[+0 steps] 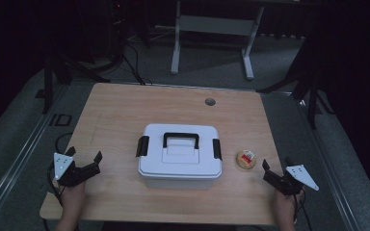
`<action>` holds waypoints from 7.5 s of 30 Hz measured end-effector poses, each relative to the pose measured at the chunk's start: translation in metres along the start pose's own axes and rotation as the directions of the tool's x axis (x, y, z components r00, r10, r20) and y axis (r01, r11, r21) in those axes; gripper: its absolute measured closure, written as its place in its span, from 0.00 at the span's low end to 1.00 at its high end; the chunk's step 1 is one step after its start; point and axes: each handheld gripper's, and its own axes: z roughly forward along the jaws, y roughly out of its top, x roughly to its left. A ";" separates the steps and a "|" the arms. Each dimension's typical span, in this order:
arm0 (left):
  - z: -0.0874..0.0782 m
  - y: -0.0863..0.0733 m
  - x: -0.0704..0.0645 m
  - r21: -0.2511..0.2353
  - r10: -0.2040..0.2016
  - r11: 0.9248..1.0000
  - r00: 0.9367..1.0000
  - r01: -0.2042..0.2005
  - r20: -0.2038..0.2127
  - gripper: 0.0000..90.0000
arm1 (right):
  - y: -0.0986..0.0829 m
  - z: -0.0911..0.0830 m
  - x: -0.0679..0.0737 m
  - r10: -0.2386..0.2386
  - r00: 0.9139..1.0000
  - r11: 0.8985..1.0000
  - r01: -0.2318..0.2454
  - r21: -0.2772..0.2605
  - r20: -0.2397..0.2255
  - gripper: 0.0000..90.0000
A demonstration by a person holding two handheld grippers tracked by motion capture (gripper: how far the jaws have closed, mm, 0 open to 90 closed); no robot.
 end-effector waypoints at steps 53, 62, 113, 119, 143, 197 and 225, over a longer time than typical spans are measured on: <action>0.045 0.071 0.012 0.425 0.386 0.541 0.663 -0.726 0.641 0.04 | 0.000 0.002 0.000 0.010 0.998 0.999 -0.008 0.034 -0.065 0.15; 0.047 0.089 -0.001 0.443 0.397 0.413 0.596 -0.795 0.698 0.03 | 0.000 0.002 0.000 0.010 0.998 0.999 -0.007 0.034 -0.067 0.15; 0.045 0.198 -0.063 0.504 0.306 0.106 0.510 -0.857 0.804 0.02 | 0.001 0.003 0.002 -0.012 0.997 0.999 0.015 0.050 -0.070 0.15; 0.050 0.202 -0.074 0.490 0.300 0.091 0.493 -0.867 0.817 0.02 | 0.001 0.003 0.002 -0.012 0.998 0.999 0.016 0.050 -0.069 0.15; 0.078 0.211 -0.136 0.394 0.276 0.059 0.395 -0.917 0.876 0.02 | 0.001 0.003 0.002 -0.017 0.997 0.999 0.021 0.048 -0.075 0.15; 0.119 0.193 -0.244 0.221 0.277 -0.053 0.198 -0.974 0.940 0.17 | 0.001 0.003 0.001 -0.012 0.995 0.999 0.017 0.052 -0.097 0.15; 0.132 0.193 -0.263 0.295 0.218 -0.061 0.276 -0.953 0.936 0.88 | 0.001 0.003 0.001 -0.013 0.994 0.998 0.019 0.052 -0.104 0.15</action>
